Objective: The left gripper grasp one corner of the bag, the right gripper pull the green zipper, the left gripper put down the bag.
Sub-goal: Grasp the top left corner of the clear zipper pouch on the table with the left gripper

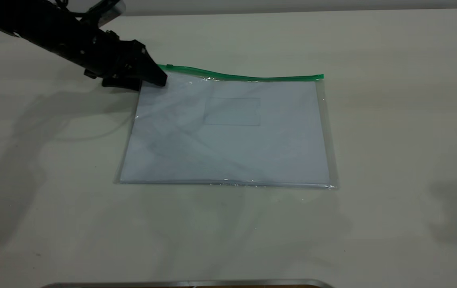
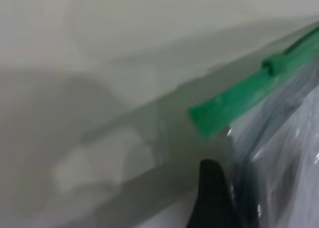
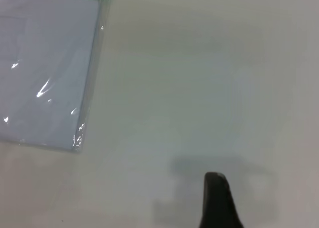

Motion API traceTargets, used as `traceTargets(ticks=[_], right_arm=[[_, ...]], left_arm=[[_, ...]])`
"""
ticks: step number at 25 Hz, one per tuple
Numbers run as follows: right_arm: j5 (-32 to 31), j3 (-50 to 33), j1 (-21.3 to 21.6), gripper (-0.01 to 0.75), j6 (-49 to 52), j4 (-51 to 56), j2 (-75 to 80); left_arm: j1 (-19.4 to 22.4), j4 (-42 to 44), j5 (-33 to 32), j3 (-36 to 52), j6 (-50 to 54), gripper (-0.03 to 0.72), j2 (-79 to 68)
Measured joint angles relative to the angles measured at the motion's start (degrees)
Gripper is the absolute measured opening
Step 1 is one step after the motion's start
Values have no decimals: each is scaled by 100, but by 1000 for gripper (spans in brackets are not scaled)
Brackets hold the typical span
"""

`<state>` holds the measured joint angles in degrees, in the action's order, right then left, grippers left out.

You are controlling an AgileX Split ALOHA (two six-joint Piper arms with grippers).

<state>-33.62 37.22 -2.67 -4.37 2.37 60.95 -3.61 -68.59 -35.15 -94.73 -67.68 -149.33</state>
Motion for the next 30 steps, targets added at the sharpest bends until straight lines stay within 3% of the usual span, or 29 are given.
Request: traceTargets(ticks=[4, 7, 16, 22, 27, 30], right_arm=[[9, 5, 0, 520, -80, 0, 0], [28, 5, 0, 520, -92, 0, 0], [200, 6, 0, 520, -405, 11, 274], [481, 287, 0, 520, -1280, 368, 1326], [651, 856, -65, 520, -2685, 1231, 2516], [805, 1306, -325, 520, -3646, 1839, 3285]], left_arm=[[-79, -44, -51, -45, -138, 561, 0], [-118, -54, -143, -50, -223, 477, 0], [-118, -33, -413, -83, -918, 57, 0], [-123, 154, -951, -507, -2596, 53, -16], [-129, 305, -1596, -885, -3937, 53, -27], [-192, 305, -1828, -993, -4536, 53, -27]])
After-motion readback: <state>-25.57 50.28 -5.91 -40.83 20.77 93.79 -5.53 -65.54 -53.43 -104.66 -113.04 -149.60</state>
